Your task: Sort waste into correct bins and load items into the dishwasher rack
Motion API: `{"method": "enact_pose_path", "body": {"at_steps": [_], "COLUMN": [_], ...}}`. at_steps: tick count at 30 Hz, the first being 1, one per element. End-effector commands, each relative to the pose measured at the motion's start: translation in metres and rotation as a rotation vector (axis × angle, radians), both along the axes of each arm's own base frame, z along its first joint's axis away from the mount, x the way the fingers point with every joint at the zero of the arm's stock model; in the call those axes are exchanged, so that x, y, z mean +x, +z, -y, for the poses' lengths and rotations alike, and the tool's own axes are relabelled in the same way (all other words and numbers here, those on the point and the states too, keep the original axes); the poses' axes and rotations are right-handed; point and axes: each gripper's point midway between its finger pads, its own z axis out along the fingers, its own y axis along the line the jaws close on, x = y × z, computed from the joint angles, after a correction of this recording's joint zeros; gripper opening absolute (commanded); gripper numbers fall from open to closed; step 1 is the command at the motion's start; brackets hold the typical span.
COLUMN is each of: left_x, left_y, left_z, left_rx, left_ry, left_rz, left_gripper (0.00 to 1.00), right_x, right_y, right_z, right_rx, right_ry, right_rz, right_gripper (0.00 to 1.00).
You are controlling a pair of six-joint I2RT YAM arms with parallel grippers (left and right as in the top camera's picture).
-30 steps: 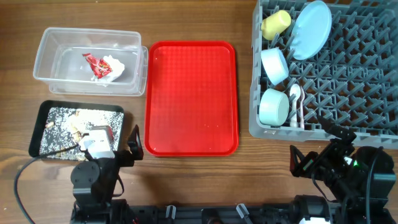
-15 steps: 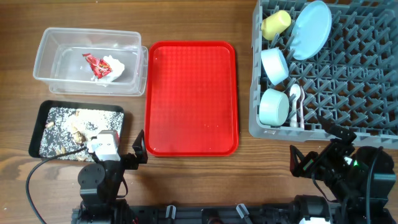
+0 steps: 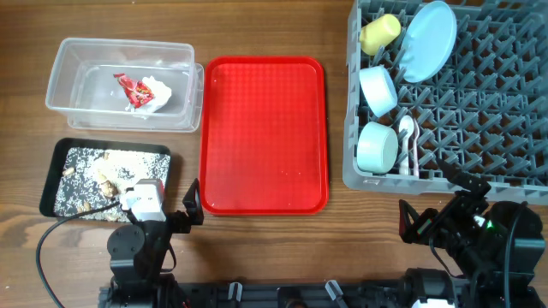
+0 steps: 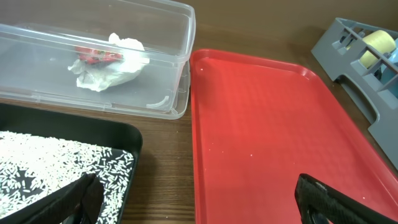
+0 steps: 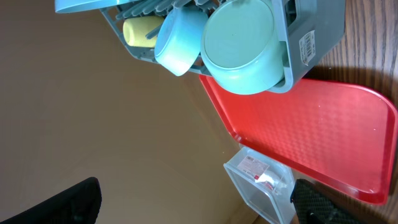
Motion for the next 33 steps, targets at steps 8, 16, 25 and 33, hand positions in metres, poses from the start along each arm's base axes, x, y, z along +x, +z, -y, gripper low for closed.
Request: {"method": "enact_pose_path", "body": {"at_steps": [8, 16, 25, 33], "left_x": [0.0, 0.0, 0.0, 0.0], "left_y": [0.002, 0.002, 0.002, 0.002], "left_z": [0.0, 0.0, 0.0, 0.0], "left_rx": [0.012, 0.012, 0.012, 0.012], "left_ry": [-0.008, -0.008, -0.009, -0.008], "left_rz": [0.014, 0.014, 0.014, 0.014], "left_gripper": [1.0, 1.0, 1.0, 1.0], "right_x": [-0.021, -0.034, 0.05, 0.037], "right_y": [-0.031, -0.083, -0.006, -0.054], "right_z": [0.016, 0.065, 0.097, 0.099], "right_rx": [-0.023, -0.375, -1.196, -1.254], "right_ry": [-0.105, -0.173, 0.016, 0.022], "right_rz": [-0.159, -0.313, 0.103, 0.04], "right_gripper": [1.0, 1.0, 1.0, 1.0]}}
